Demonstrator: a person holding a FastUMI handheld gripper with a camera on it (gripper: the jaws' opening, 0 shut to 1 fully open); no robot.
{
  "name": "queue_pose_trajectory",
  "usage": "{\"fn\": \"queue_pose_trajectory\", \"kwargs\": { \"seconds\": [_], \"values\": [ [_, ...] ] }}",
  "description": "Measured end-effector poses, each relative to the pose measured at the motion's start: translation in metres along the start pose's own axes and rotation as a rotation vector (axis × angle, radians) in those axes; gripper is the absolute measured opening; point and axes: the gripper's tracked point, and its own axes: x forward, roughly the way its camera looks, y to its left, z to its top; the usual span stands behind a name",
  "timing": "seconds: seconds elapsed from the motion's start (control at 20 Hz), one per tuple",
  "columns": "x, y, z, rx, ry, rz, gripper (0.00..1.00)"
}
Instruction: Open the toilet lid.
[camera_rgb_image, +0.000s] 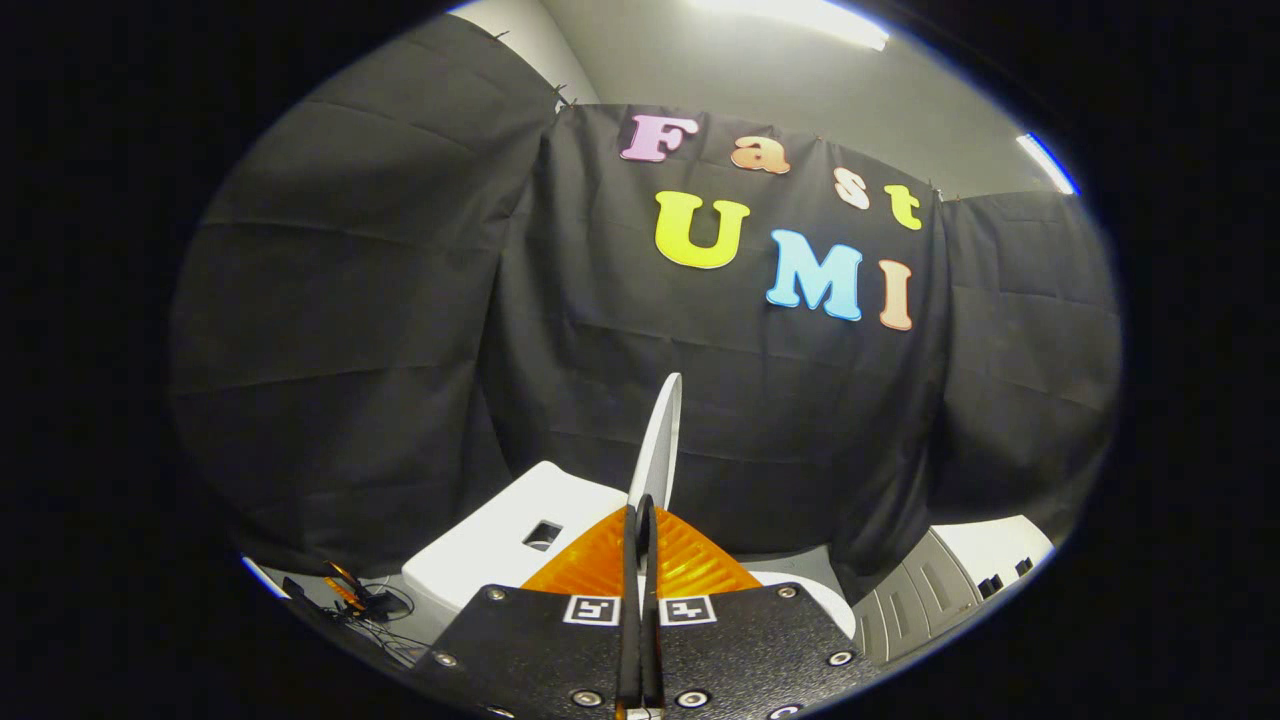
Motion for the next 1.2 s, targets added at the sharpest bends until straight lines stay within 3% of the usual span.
{"fn": "queue_pose_trajectory", "kwargs": {
  "seconds": [0.35,0.95,1.1,1.2],
  "values": [
    [0.005,0.043,0.001,-0.033,-0.006,0.075,0.00],
    [0.007,0.061,0.000,-0.053,-0.026,0.113,0.02],
    [0.000,0.067,0.001,-0.004,-0.035,0.195,0.12],
    [-0.015,0.060,0.010,0.018,-0.068,0.218,0.43]
  ]
}}
